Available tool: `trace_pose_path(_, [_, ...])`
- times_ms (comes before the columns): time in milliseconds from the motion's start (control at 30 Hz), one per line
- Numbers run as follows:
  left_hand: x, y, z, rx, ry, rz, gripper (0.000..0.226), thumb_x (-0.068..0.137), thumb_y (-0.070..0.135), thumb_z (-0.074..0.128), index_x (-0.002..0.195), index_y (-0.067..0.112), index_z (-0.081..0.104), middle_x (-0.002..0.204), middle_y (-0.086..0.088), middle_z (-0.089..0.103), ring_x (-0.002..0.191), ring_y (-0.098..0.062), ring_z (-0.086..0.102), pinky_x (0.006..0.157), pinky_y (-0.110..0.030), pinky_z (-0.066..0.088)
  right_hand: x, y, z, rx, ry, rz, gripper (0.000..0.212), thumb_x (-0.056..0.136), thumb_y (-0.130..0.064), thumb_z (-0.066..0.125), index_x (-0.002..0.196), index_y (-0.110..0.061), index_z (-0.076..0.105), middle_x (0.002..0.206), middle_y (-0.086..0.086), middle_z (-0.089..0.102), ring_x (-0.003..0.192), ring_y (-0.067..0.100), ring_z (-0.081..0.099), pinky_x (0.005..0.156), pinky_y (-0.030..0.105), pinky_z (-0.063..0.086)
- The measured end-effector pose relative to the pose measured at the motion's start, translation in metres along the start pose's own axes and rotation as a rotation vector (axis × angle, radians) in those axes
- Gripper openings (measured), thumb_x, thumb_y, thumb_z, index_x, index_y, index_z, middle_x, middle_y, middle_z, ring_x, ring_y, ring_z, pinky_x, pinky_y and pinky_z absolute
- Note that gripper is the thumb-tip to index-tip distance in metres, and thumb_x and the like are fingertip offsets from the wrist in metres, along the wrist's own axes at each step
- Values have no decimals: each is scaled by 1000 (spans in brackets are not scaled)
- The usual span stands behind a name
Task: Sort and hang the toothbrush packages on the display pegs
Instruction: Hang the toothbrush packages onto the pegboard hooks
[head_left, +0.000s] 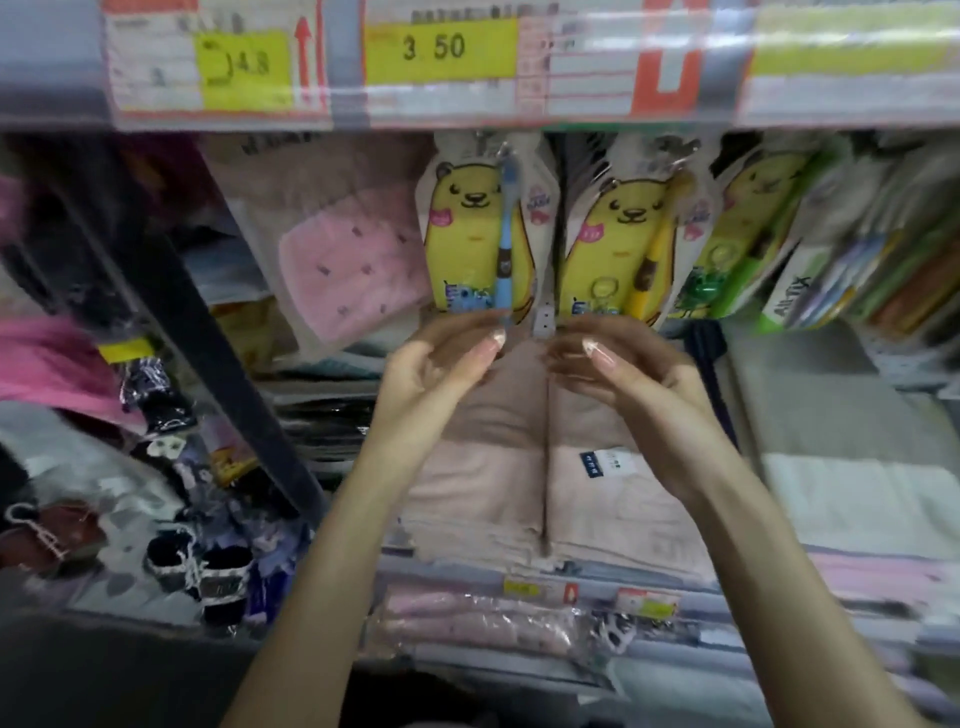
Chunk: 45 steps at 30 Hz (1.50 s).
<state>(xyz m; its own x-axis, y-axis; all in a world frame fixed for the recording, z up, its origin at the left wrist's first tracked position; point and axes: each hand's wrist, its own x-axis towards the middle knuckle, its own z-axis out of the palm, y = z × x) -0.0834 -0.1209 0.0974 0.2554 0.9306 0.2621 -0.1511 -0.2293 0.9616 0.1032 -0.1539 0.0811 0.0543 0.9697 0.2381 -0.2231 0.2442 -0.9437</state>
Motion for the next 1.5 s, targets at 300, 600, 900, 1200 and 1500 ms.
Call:
trace_pose_path(300, [51, 0, -23, 141, -290, -9, 61, 79, 60, 52, 125, 22, 60, 127, -2, 64, 118, -22, 60, 99, -43, 48, 2, -31, -27, 5, -127, 36, 72, 74, -51, 74, 134, -16, 54, 135, 16, 58, 122, 38, 56, 103, 46, 45])
trace_pose_path(600, [85, 39, -18, 94, -413, 1, 54, 84, 63, 39, 113, 24, 63, 113, 2, 71, 102, -20, 68, 79, -26, 54, 40, -64, -35, -41, -223, 10, 63, 71, -31, 76, 129, -13, 59, 134, 14, 59, 121, 35, 58, 101, 43, 47])
trace_pose_path(900, [108, 33, -16, 139, -405, -3, 51, 97, 50, 22, 115, 22, 60, 116, -1, 70, 106, -21, 67, 85, -32, 52, 68, -59, -39, -41, -202, -13, 59, 65, -12, 68, 124, -10, 62, 132, 11, 61, 120, 30, 59, 105, 45, 43])
trace_pose_path(1200, [135, 34, -11, 125, -412, -22, 48, 98, 50, 28, 108, 20, 65, 114, -5, 71, 105, -27, 68, 93, -38, 51, 101, -54, -38, -33, -95, -27, 50, 75, -2, 49, 123, -7, 58, 118, 6, 68, 111, 27, 64, 106, 44, 44])
trace_pose_path(1500, [136, 29, -9, 135, -392, -2, 42, 98, 46, 31, 110, 23, 64, 116, -1, 71, 105, -23, 68, 92, -37, 51, 109, -51, -44, -72, -81, -21, 51, 79, -1, 46, 129, -8, 55, 122, 6, 66, 115, 29, 61, 106, 44, 44])
